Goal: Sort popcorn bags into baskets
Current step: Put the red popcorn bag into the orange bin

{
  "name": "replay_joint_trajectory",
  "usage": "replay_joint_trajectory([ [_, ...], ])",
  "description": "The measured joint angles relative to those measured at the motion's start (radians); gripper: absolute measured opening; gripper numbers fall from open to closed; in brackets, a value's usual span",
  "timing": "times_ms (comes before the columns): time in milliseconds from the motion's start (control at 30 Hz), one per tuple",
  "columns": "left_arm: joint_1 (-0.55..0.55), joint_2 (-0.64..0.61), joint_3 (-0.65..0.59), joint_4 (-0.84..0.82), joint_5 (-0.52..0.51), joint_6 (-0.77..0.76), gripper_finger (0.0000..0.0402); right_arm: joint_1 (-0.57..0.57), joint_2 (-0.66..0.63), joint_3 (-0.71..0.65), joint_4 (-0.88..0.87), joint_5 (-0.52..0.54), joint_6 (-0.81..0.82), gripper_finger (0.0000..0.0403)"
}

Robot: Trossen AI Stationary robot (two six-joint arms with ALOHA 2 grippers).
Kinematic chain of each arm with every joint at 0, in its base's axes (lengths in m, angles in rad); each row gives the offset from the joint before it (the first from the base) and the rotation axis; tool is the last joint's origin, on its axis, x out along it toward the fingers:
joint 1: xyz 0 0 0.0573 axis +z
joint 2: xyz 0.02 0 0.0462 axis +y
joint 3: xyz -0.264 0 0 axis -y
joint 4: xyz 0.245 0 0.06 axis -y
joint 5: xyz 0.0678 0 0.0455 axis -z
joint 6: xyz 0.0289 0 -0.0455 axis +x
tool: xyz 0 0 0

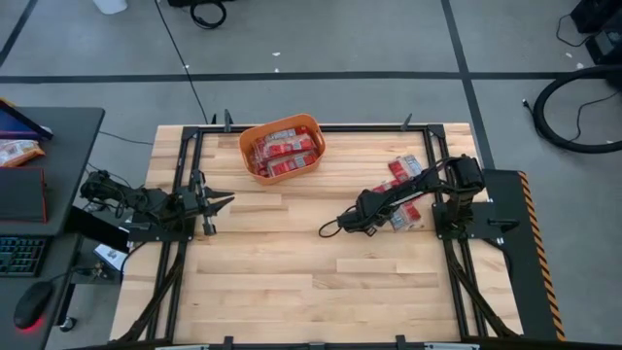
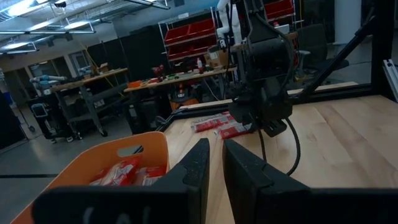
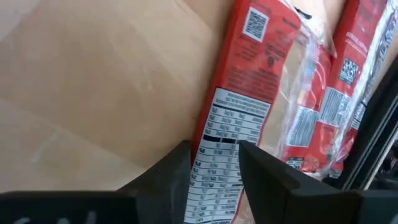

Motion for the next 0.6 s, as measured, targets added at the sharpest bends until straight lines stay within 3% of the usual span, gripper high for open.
replay_joint_trajectory([
  [133,0.0,0.0,0.0,0.0,0.0,0.0,0.005,0.003,-0.006,-0.037,0.048,-0.003,-0.029,0.0102],
  [333,0.0,0.0,0.0,0.0,0.0,0.0,0.005,0.034,0.001,-0.034,0.061,0.009,-0.051,0.0013],
  [600,0.0,0.0,0.0,0.0,0.0,0.0,0.005,0.056,0.006,0.051,0.005,0.001,-0.089,0.0005],
])
